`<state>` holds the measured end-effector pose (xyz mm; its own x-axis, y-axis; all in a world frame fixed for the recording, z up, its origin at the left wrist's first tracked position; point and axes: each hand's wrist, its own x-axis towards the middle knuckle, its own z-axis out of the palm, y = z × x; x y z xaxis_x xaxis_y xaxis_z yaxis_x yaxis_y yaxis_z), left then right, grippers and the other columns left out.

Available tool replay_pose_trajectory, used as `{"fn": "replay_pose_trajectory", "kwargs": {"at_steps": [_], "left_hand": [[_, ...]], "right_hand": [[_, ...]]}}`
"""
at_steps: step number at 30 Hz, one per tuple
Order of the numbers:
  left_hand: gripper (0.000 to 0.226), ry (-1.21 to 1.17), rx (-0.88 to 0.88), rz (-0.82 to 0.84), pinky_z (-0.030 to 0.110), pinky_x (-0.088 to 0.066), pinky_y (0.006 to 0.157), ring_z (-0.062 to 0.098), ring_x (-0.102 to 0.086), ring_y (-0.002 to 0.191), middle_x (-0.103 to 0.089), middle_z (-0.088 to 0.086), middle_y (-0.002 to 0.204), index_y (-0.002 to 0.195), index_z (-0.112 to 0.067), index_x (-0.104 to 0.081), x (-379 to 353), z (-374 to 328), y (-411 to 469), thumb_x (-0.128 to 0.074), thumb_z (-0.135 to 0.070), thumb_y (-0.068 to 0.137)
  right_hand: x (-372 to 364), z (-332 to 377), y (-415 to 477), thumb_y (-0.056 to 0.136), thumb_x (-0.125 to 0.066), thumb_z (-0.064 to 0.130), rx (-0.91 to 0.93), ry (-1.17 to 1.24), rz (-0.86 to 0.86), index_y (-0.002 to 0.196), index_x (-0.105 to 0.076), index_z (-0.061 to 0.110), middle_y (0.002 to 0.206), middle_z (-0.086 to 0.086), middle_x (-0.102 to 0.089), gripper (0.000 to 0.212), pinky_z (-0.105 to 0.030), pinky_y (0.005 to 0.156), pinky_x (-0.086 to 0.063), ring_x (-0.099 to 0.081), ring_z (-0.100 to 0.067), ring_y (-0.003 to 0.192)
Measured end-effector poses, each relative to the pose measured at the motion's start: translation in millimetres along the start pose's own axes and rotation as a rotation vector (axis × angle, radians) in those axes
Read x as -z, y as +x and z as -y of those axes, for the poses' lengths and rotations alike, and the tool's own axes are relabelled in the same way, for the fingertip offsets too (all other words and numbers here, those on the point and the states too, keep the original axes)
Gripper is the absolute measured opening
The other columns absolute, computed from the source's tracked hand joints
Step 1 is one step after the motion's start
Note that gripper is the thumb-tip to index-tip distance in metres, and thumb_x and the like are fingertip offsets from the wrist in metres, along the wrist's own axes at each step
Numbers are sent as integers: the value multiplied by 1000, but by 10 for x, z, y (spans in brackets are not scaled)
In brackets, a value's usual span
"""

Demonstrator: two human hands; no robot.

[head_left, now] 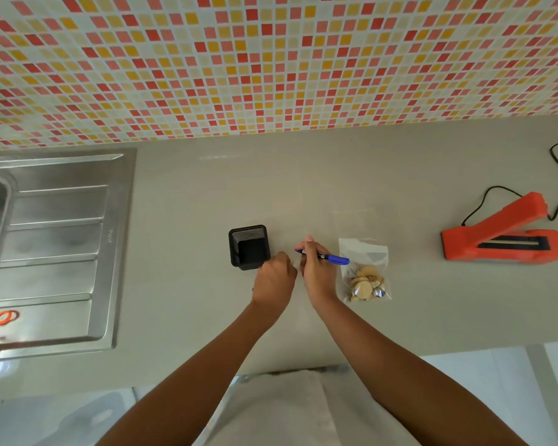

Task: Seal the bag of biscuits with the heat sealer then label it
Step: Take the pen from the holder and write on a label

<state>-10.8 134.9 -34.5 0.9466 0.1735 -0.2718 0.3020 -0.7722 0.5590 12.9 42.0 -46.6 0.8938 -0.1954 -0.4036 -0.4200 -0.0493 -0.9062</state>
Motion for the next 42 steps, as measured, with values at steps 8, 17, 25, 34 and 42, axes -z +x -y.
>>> {"fn": "replay_pose_trajectory", "kwargs": {"at_steps": [8, 17, 25, 34, 42], "left_hand": [[16, -584, 390, 14, 28, -58, 60, 16, -70, 63, -69, 12, 81, 85, -4, -62, -45, 42, -84, -50, -5, 96], [18, -560, 514, -22, 33, -60, 60, 23, -68, 61, -66, 7, 70, 81, -6, -62, -98, 128, -129, -50, -6, 95], [11, -515, 452, -19, 44, -61, 62, 25, -68, 62, -66, 7, 77, 85, -8, -62, -90, 138, -123, -63, -16, 92], [9, -88, 272, -11, 35, -50, 62, 28, -64, 72, -66, 6, 82, 93, -14, -57, -35, 88, -126, -55, -23, 94], [15, 147, 93, 45, 27, -38, 61, 28, -66, 80, -70, 7, 93, 98, -13, -63, -60, 175, -216, -50, -20, 95]], "right_hand": [[-101, -59, -19, 100, -55, 30, 62, -104, -42, 74, -69, 15, 63, -4, -64, 33, -25, 56, -49, -58, -5, 55], [-131, -278, -72, 99, -57, 28, 87, -243, 39, 76, -65, -1, 67, -19, -66, 37, -36, 59, -49, -63, -29, 62], [-145, -342, -57, 99, -55, 32, 100, -286, 36, 69, -60, 6, 56, -16, -60, 40, -42, 52, -49, -57, -31, 51], [-147, -349, -63, 102, -52, 27, 132, -338, 16, 73, -62, 6, 60, -16, -62, 37, -39, 54, -47, -58, -30, 55], [-123, -429, -57, 100, -54, 28, 198, -402, 47, 72, -61, 4, 59, -14, -61, 38, -44, 55, -49, -58, -30, 55]]}}
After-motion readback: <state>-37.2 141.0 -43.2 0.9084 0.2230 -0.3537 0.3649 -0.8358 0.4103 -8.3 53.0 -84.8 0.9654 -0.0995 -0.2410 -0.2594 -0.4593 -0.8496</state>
